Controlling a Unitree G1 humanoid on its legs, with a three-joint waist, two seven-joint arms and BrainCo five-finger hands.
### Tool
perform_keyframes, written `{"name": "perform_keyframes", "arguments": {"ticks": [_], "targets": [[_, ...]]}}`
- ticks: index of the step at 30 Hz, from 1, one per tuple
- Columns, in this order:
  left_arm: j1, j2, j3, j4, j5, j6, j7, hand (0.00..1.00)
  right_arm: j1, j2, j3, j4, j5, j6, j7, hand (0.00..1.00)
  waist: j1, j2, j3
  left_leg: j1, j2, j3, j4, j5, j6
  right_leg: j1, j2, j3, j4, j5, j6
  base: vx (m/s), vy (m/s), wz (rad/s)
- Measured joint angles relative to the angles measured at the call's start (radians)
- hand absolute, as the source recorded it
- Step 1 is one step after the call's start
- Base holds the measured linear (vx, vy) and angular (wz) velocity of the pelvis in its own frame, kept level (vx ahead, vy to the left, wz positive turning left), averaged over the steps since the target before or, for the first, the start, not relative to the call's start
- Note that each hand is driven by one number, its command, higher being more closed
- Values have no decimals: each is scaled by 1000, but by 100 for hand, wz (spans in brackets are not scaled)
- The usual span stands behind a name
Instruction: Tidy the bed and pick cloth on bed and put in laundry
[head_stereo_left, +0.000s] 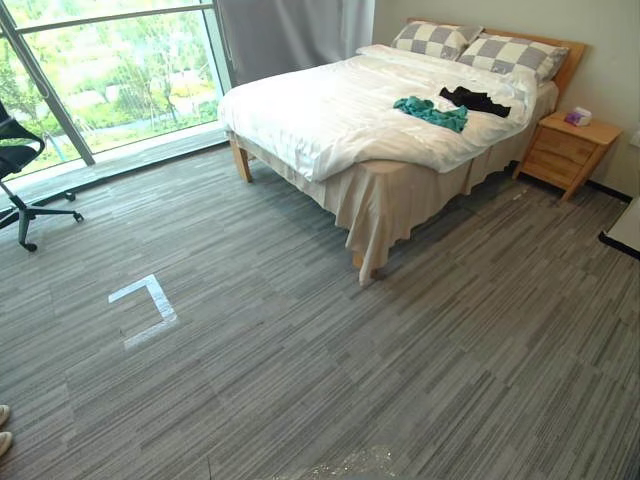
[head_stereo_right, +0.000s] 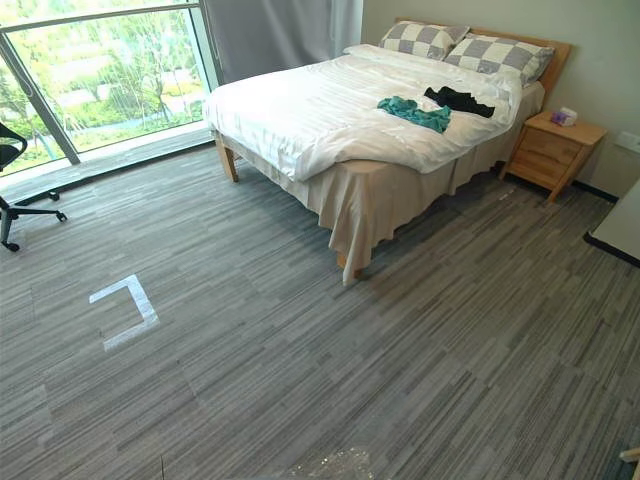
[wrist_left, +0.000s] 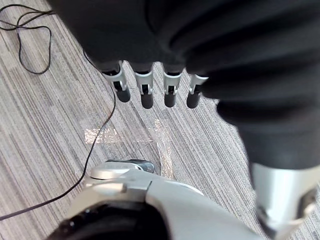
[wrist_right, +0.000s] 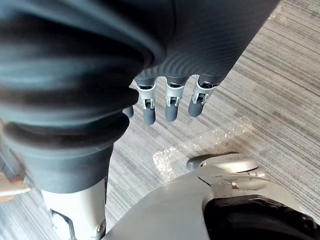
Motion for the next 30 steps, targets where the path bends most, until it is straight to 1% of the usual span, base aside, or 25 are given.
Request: {"name": "perform_keyframes", "arguments": {"ticks": [1, 2, 6, 7, 15, 17, 21, 23, 24, 25, 27, 28, 30], "targets": [[-11, 0, 4, 14, 0, 0, -1, 0, 0, 3, -7, 0, 0, 1, 0, 0, 0, -5, 3, 11, -1, 3, -17, 12, -12, 5, 0, 0, -12, 6, -1, 59, -3, 0], [-20, 2, 6, 21, 1, 0, -3, 0, -5, 6, -13, 0, 1, 3, 0, 0, -1, -4, 10, 29, -1, 6, -31, 18, -20, 23, 0, -3, -24, 7, 0, 64, -8, 1], [-33, 4, 6, 29, 1, 1, -4, 0, -7, 11, -22, 0, 0, 5, 3, 0, -2, -11, 15, 60, 0, 17, -61, 28, -33, 47, 1, -21, -44, 7, 0, 23, -32, 8], [-36, 5, 6, 29, 1, 1, -4, 0, -11, 11, -22, 1, 0, 5, 9, 0, -2, -10, 14, 61, 0, 25, -66, 34, -42, 47, 2, -23, -46, 7, 1, 14, -32, 6], [-48, 7, -7, 29, 6, 5, -4, 0, -22, 10, -23, 0, 2, 6, 13, 0, -3, -9, 36, 88, 9, 37, -96, 41, -41, 58, 13, -18, -58, 6, 6, -20, -37, -2], [-51, 7, -11, 29, 22, 10, -4, 0, -23, 10, -23, 0, 7, 6, 13, 0, -3, -8, 41, 94, 11, 38, -97, 41, -41, 64, 16, -17, -60, 6, 6, -14, -19, -1], [-59, 8, -15, 29, 25, 20, -4, 0, -21, 8, -23, 0, 37, 7, 10, 0, -4, -7, 49, 90, 19, 48, -99, 41, -41, 56, 24, -11, -59, 5, 4, -26, -45, -7], [-69, 7, -17, 29, 33, 22, -4, 0, -25, 7, -22, -2, 46, 13, 10, 0, -5, -6, 59, 89, 24, 64, -99, 41, -41, 37, 29, 3, -34, -4, -4, -23, -46, -23], [-76, 9, -24, 29, 43, 22, -5, 0, -34, 5, -22, -3, 48, 20, 9, 0, -6, -6, 74, 89, 28, 84, -98, 40, -41, 8, 31, 10, 28, -29, -5, -36, -62, -29], [-84, 12, -29, 30, 50, 25, -5, 0, -40, 5, -23, -4, 58, 27, 9, 0, -12, -10, 93, 91, 31, 95, -95, 40, -41, -32, 29, 3, 113, -61, 16, -53, -61, -32], [-98, 18, -39, 33, 52, 26, -5, 0, -50, 6, -23, -7, 71, 34, 8, 0, -17, -15, 112, 94, 35, 113, -92, 40, -41, -86, 22, -27, 221, -89, 54, -89, -36, -31], [-105, 25, -53, 41, 53, 26, -5, 0, -55, 9, -24, -11, 85, 37, 8, 0, -27, -20, 128, 103, 35, 137, -91, 40, -41, -125, 9, -59, 313, -104, 74, -104, -14, -35], [-108, 27, -55, 51, 53, 26, -5, 0, -57, 13, -27, -16, 109, 36, 2, 0, -33, -22, 139, 129, 36, 156, -94, 37, -37, -132, -1, -90, 352, -112, 73, -74, -12, -35]]}}
